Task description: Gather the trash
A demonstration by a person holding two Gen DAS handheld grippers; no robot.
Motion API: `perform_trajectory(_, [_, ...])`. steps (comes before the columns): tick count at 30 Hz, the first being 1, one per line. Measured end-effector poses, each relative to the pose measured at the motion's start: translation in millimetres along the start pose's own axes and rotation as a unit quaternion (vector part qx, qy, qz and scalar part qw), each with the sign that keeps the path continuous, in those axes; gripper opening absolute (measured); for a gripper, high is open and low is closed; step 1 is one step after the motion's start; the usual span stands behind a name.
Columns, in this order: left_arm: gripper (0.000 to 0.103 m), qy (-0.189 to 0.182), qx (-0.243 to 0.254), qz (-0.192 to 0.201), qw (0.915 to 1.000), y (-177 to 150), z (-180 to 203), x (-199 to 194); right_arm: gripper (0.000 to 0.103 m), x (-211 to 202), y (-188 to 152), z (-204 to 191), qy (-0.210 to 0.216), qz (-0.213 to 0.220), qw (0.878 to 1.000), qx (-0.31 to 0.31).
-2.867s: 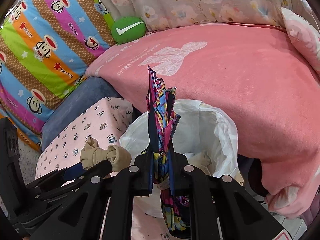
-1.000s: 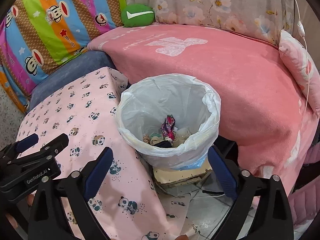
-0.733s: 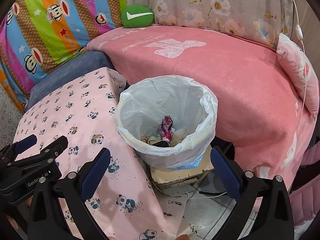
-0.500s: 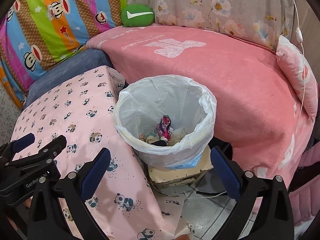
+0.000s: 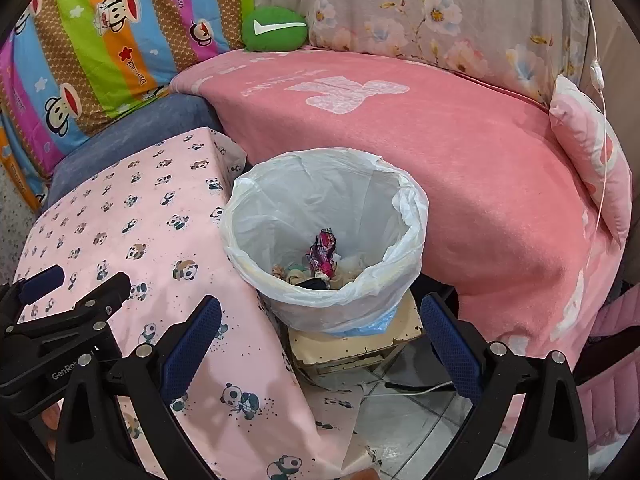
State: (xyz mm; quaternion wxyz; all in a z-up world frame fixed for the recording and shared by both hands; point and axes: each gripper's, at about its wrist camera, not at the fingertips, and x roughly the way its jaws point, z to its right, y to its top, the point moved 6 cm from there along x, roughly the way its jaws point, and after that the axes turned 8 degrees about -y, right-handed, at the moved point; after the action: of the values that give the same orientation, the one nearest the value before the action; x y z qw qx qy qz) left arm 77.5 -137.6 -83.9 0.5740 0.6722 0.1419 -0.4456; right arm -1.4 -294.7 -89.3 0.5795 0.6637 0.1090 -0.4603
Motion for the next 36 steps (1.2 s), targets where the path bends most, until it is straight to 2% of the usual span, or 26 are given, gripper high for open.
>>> perform_trajectory(15, [0.088, 0.010, -0.014, -0.011, 0.9998, -2.8, 0.6, 1.5, 0.096, 1.7, -1.7, 0.2, -0.004, -0.002, 1.000, -0.004])
perform_trajectory(36, [0.087, 0.012, -0.002, -0.009, 0.9999, -2.1, 6.3, 2.6, 0.096, 6.2, -6.7, 4.9, -0.008, -0.008, 1.000, 0.003])
